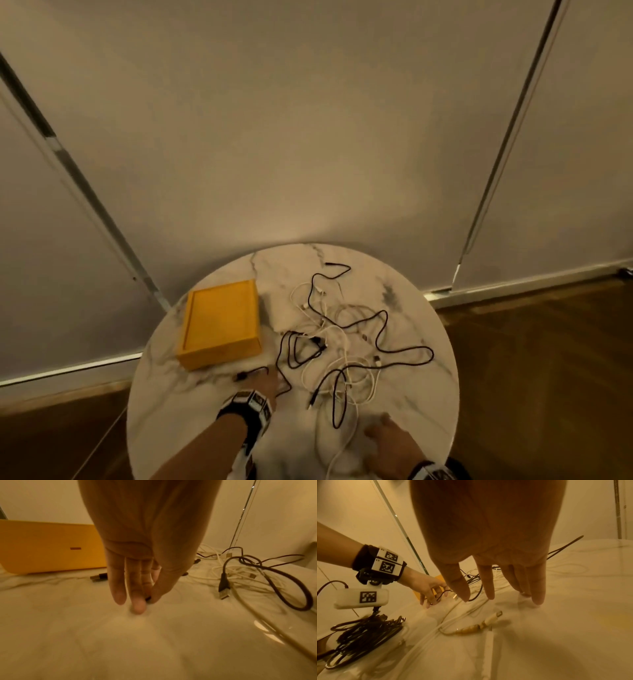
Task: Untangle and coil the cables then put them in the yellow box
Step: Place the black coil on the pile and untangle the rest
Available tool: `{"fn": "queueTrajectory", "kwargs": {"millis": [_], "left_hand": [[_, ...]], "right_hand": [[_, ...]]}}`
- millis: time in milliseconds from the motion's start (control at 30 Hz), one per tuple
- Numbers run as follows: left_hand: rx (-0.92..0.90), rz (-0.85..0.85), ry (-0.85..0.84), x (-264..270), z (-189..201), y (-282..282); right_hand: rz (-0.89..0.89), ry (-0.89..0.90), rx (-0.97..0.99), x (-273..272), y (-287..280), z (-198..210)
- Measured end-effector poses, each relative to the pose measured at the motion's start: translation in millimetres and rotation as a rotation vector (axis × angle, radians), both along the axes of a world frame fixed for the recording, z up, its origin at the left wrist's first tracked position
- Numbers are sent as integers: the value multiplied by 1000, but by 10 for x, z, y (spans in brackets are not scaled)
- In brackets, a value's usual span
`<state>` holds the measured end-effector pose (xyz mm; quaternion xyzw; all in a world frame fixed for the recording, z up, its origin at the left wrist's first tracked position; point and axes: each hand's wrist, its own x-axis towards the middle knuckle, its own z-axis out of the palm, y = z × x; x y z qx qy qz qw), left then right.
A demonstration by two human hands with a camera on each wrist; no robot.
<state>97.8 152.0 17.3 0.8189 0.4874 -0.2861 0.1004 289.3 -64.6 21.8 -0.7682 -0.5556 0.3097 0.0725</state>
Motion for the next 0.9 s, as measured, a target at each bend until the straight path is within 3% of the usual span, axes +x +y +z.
{"fn": "queueTrajectory", "kwargs": {"millis": [100,233,300,400,533,633,733,800,900], "left_hand": [[-25,-47,-98,-14,249,-5],[100,6,-510,-28,760,-50],[133,96,-710,-56,1048,-111],[127,149,-954,-74,1355,-264],[-104,222,-1258,-79,1716,-647],[-146,178,-1350,-181,1863,-920],[-26,232,-1362,-390,1784,-993],[165,208,-1241,-535,1641,-985],[371,182,-1013,-643,1524,-938]], "right_hand": [[94,-42,-187,-45,36,111],[30,-8,-217,-161,45,269],[27,-26,-49,-220,140,437],[25,50,368,-368,377,786],[28,272,703,-560,666,1287],[40,440,723,-586,706,1523],[-57,671,710,-441,605,1665],[-50,701,710,-343,507,1787],[-10,588,749,-236,420,1910]]}}
